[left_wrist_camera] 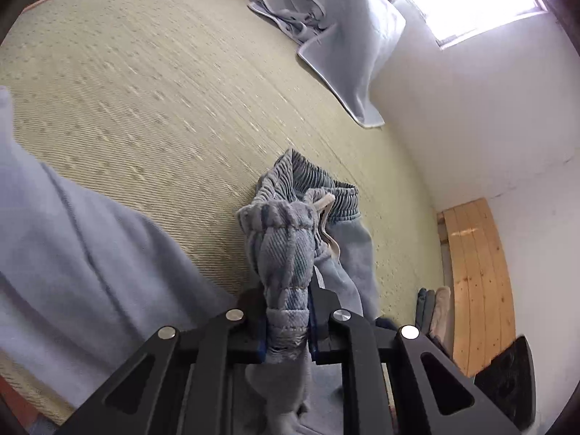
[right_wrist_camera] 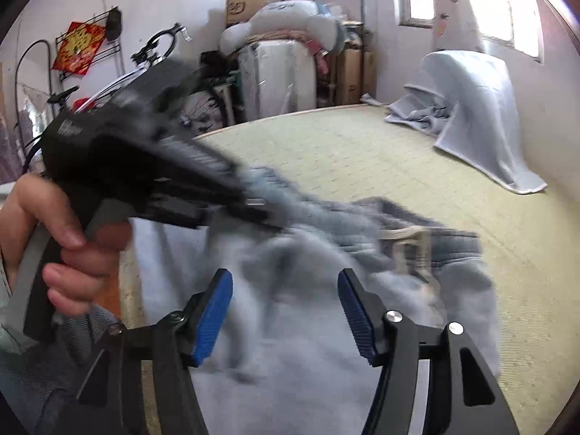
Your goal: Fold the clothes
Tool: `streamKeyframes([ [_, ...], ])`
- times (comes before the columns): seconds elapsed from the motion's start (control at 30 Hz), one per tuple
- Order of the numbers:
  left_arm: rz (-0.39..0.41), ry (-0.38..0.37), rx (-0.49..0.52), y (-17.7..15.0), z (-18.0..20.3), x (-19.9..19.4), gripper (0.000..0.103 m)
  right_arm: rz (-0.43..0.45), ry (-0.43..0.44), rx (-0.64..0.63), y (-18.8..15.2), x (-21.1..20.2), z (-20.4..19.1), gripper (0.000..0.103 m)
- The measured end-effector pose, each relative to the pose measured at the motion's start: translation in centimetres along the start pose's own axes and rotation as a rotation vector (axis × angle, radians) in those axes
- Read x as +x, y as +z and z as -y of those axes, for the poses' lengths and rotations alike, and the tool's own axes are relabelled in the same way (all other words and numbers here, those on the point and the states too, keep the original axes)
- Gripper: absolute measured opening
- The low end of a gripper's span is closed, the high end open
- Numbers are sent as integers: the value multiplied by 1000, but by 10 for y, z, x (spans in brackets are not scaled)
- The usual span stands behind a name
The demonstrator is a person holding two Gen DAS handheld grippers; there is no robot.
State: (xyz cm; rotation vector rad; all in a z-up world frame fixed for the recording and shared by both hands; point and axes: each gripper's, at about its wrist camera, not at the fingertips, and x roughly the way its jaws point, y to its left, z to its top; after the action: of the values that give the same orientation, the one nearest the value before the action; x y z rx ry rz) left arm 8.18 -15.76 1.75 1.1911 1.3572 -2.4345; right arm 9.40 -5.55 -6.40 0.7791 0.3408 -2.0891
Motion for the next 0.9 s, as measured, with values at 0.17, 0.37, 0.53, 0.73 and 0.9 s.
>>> streamKeyframes([
  [0.17, 38, 10, -4, -10, -13, -32, 14, 17, -74, 105, 5, -15, 52, 65],
  [0.37, 78, 20, 0, -29, -28, -72, 14, -2, -120, 204, 14, -18, 107, 69],
  [0.53, 81, 27, -5, -41, -36, -80, 14, -141, -61, 164, 27, 36, 123, 69],
  [0.73, 88, 14, 12, -42, -34, -75, 14, -328, -67, 120, 26, 109, 138, 69],
  [0.9, 86, 1, 8, -40, -35, -72, 14, -405, -74, 99, 23, 138, 147, 69],
])
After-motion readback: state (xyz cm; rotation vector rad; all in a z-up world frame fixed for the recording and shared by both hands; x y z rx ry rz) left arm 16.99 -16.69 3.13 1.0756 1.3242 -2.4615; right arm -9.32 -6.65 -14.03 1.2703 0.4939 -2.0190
